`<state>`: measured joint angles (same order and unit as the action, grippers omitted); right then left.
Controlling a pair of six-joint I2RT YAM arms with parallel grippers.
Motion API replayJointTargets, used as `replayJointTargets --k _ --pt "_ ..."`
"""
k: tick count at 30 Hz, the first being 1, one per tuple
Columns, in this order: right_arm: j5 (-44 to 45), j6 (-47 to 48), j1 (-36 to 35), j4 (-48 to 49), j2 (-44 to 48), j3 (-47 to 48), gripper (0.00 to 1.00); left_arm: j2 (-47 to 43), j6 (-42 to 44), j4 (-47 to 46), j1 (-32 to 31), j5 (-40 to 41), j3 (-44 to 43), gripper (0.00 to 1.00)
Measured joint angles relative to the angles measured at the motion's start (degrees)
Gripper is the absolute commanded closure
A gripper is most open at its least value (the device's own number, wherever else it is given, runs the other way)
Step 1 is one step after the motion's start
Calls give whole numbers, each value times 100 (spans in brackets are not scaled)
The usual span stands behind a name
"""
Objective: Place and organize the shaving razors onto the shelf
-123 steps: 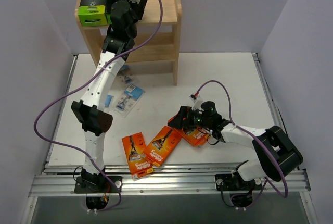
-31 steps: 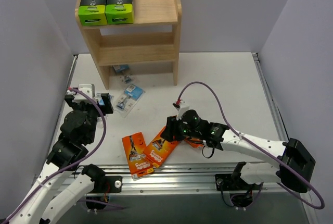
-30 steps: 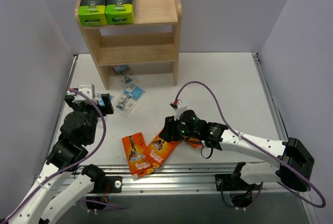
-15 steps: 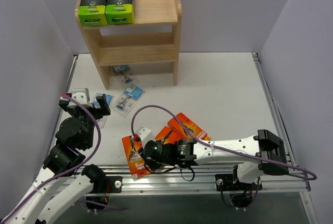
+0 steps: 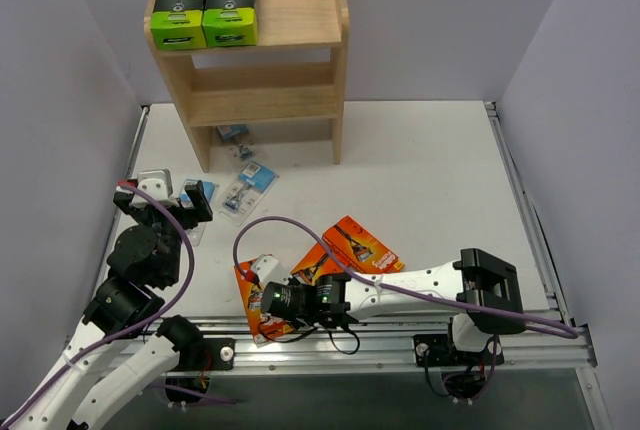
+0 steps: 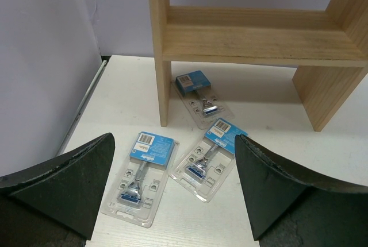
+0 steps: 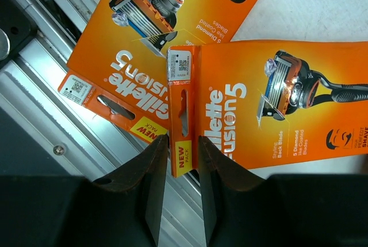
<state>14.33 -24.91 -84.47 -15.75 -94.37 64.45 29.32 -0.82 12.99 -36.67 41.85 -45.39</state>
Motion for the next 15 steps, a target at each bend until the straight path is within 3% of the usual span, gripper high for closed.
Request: replayJointTargets --k 15 --pt "-2 98 -63 39 -306 59 75 11 2 -9 0 -2 4 6"
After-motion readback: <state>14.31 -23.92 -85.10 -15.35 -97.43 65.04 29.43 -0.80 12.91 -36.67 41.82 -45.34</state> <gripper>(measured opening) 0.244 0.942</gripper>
